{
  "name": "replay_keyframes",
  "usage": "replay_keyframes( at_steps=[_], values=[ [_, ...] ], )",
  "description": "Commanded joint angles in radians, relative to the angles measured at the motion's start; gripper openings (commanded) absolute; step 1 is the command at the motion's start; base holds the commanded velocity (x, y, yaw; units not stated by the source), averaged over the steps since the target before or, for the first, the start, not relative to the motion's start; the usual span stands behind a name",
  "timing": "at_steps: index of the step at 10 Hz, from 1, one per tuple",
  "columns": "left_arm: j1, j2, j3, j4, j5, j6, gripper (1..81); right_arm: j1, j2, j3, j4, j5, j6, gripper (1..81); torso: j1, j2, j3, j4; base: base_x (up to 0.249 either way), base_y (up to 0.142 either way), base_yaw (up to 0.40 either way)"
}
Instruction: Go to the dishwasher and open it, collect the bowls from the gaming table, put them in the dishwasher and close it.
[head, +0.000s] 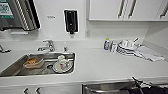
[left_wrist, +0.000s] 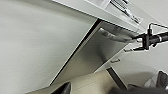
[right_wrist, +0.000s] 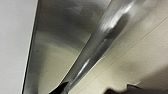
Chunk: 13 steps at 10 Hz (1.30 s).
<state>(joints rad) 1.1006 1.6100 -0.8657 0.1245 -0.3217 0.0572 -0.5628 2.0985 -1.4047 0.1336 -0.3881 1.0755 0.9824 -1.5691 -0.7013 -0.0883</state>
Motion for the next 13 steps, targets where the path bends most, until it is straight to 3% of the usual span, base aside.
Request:
replay_keyframes(
  at_steps=[1, 8, 13],
  values=[
    [-0.07, -0.05, 0.024, 0.034, 0.015, 0.012, 81.1, 0.125, -0.021, -0.025, 0.017, -0.015, 0.014, 81.1, 0.0, 0.0, 0.0, 0.0, 0.0, 0.0, 0.0],
    [-0.07, -0.028, 0.007, 0.034, 0.015, 0.013, 81.1, 0.091, 0.097, -0.149, -0.002, -0.002, 0.012, 81.1, 0.0, 0.0, 0.0, 0.0, 0.0, 0.0, 0.0],
    [-0.07, -0.013, -0.006, 0.035, 0.015, 0.013, 81.1, 0.019, 0.064, -0.143, -0.054, -0.002, 0.012, 81.1, 0.0, 0.0, 0.0, 0.0, 0.0, 0.0, 0.0]
  ],
)
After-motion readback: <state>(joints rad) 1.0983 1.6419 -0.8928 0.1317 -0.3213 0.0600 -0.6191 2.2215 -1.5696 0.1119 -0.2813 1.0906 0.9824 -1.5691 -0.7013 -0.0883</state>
